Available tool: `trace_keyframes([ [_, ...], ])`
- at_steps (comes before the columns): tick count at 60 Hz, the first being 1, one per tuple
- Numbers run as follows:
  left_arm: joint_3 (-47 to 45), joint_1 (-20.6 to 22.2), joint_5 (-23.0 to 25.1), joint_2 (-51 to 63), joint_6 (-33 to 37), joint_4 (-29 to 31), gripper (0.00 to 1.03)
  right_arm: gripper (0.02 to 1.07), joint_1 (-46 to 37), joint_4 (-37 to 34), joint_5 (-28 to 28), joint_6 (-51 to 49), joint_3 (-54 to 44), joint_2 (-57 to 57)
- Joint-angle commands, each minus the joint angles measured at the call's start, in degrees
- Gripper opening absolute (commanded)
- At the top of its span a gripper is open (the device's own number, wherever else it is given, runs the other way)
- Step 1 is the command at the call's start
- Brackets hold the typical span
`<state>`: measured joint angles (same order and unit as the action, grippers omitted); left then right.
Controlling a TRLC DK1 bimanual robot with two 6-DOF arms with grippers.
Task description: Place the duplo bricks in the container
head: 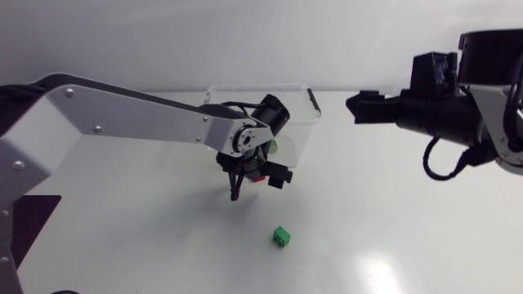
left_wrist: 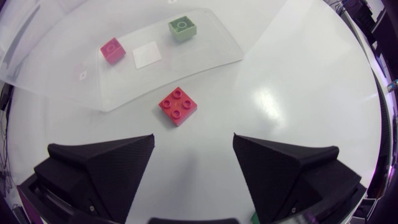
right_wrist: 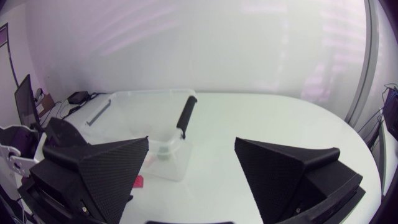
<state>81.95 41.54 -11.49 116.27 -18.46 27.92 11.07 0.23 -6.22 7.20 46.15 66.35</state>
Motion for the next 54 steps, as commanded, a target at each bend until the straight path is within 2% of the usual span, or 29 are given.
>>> trace_keyframes([
  [1, 3.65, 1.18, -0.91, 3.26, -1.84, 3.19, 0.86, 1.03, -0.52, 0.91, -0.73, 0.97, -4.67, -2.1],
  [5, 4.53, 2.58, -0.38, 2.65, -1.05, 6.36, 0.86, 1.03, -0.96, 1.62, -1.16, 0.88, -6.95, -3.42],
  [15, 2.33, 4.96, 3.49, -1.83, 6.33, 12.77, 0.87, 1.03, -2.11, 1.53, -2.75, 0.09, -11.52, -7.02],
  [20, 0.05, 6.62, 5.16, -3.15, 9.05, 13.3, 0.91, 1.03, -2.37, 1.44, -3.19, -0.87, -13.37, -8.34],
  [32, -0.92, 11.28, 6.48, -1.66, 14.77, 13.56, 0.91, 1.03, -5.97, 0.91, -6.09, -2.02, -15.65, -10.8],
  [40, 0.93, 12.16, 9.29, -0.08, 19.69, 14.97, 0.91, 1.03, -8.26, 0.21, -7.76, -2.9, -16.44, -11.85],
  [48, 3.65, 12.34, 10.69, 2.21, 22.94, 18.92, 0.91, 1.03, -9.93, -0.58, -8.72, -3.95, -17.15, -12.73],
  [54, 3.74, 12.34, 10.96, 3.09, 24.08, 19.63, 0.91, 1.03, -10.98, -0.58, -9.51, -4.48, -17.67, -13.0],
])
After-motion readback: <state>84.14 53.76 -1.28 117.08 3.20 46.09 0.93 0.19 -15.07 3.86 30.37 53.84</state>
